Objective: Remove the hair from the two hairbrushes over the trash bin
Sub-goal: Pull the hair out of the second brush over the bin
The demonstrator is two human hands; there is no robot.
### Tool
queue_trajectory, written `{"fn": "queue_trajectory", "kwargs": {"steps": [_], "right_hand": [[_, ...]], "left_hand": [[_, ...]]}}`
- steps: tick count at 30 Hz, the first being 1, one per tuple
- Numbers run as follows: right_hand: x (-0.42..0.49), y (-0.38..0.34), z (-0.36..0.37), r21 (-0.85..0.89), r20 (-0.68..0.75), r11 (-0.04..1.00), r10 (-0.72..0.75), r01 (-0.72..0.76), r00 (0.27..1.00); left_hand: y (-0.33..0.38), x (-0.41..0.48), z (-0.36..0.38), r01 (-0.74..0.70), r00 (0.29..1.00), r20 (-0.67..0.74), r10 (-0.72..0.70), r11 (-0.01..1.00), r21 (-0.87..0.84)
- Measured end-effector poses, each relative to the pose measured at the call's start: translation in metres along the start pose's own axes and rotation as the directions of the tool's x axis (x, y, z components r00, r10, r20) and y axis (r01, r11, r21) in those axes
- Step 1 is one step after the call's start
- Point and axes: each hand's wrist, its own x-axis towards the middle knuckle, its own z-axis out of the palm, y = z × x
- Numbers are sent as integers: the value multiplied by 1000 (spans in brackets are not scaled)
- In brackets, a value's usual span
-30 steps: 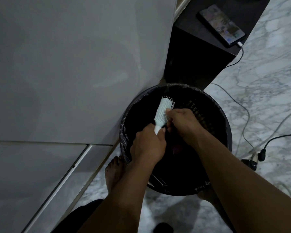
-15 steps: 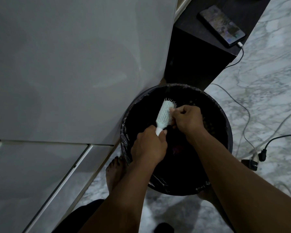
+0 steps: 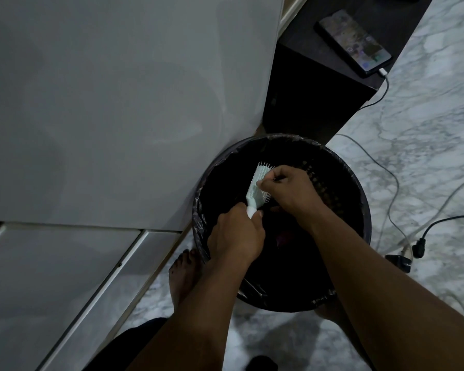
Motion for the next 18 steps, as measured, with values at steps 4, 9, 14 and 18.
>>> {"fn": "queue_trajectory", "kwargs": {"steps": [4, 9, 14, 18], "right_hand": [[-1, -1, -2, 136, -20, 990, 27, -24, 999], [-2, -1, -4, 417, 27, 907, 54, -60, 998], [0, 4, 1, 47, -207, 997, -58, 69, 977], [0, 1, 4, 188, -254, 982, 32, 17, 967]], "left_hand": [[1, -1, -1, -28, 999, -18, 28, 1000, 10], [1, 2, 0, -50, 998, -53, 46, 996, -70], [1, 2, 3, -71, 996, -52, 69, 996, -44], [0, 4, 2, -39, 998, -55, 35, 995, -87]]}}
